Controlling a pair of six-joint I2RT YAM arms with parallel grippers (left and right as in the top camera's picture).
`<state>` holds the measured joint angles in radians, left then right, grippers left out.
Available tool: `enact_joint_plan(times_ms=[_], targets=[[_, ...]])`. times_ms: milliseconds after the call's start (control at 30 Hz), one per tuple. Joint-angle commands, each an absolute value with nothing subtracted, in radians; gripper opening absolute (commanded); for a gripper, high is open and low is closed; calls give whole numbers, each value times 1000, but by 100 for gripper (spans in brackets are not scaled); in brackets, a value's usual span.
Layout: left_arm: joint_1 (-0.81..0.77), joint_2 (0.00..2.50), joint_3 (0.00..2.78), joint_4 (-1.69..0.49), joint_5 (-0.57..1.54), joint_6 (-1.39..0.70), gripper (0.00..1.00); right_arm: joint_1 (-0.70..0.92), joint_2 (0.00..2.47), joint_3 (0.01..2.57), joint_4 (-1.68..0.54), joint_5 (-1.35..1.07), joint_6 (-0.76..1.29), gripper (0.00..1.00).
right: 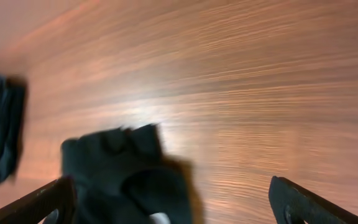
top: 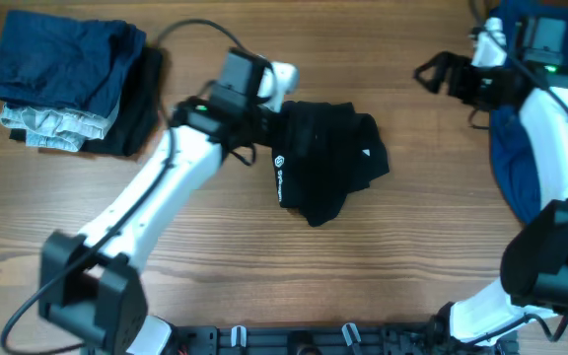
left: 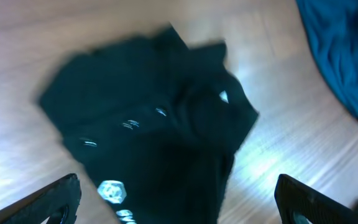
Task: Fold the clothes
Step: 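Grasp the folded black bundle with the left gripper and lift it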
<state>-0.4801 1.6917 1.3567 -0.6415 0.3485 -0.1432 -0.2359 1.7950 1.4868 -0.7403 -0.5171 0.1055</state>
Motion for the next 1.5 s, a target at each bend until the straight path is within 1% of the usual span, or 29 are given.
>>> enact_joint_plan(times_ms=[0, 67, 167, 200, 233, 267, 367, 433, 500, 567, 633, 700, 767, 800, 867, 900, 967, 1000, 1067, 1133, 1233, 1300, 1400, 1467], targets=[[-596, 1748, 1354, -641, 378, -172, 100, -335, 1788, 1494, -742, -495, 160, 100], [-658, 1757, 1354, -700, 362, -172, 100, -371, 1788, 1494, -756, -494, 157, 100], [-709, 1764, 1354, -808, 323, -174, 100, -390, 1788, 1490, -775, -492, 130, 100], [-719, 1766, 1354, -844, 309, -195, 98, -390, 1788, 1490, -778, -480, 131, 100], [-725, 1770, 1354, -879, 284, -235, 92, -390, 1789, 1490, -779, -478, 130, 100], [-726, 1778, 1354, -909, 260, -275, 83, -390, 1790, 1490, -778, -479, 131, 100], [-725, 1822, 1354, -952, 238, -337, 64, -390, 1790, 1490, -779, -479, 132, 100], [-725, 1867, 1354, -951, 237, -349, 61, -390, 1790, 1490, -778, -479, 131, 100], [-722, 1935, 1354, -922, 225, -349, 63, -390, 1790, 1490, -779, -479, 131, 100], [-713, 1991, 1354, -879, 194, -349, 70, -390, 1790, 1490, -780, -479, 131, 100], [-701, 2021, 1354, -868, 165, -349, 74, -390, 1790, 1490, -786, -479, 131, 100], [-662, 2043, 1354, -875, 106, -349, 79, -390, 1790, 1490, -798, -478, 130, 100], [-620, 2044, 1354, -880, 39, -349, 79, -390, 1790, 1490, -802, -479, 130, 100], [-580, 2044, 1354, -876, -25, -350, 81, -390, 1790, 1490, -803, -479, 130, 100], [-532, 2044, 1354, -857, -77, -350, 84, -390, 1790, 1490, -803, -479, 131, 100], [-497, 2044, 1354, -831, -107, -349, 86, -390, 1790, 1490, -803, -479, 131, 100], [-439, 2045, 1354, -765, -148, -349, 95, -390, 1790, 1490, -802, -478, 130, 100], [-394, 2045, 1354, -695, -155, -348, 99, -390, 1790, 1490, -802, -479, 131, 99], [-340, 2044, 1354, -603, -152, -348, 100, -390, 1790, 1490, -803, -478, 131, 100], [-287, 2041, 1357, -529, -122, -281, 100, -390, 1790, 1490, -807, -478, 130, 100], [-280, 2022, 1380, -535, -117, -203, 100, -390, 1790, 1490, -810, -478, 123, 100], [-315, 1977, 1391, -533, -117, -144, 100, -390, 1790, 1490, -809, -478, 122, 100], [-410, 1924, 1392, -492, -117, -44, 100, -390, 1790, 1490, -808, -478, 122, 100], [-482, 1917, 1392, -459, -126, 73, 100, -390, 1790, 1490, -809, -478, 123, 100]])
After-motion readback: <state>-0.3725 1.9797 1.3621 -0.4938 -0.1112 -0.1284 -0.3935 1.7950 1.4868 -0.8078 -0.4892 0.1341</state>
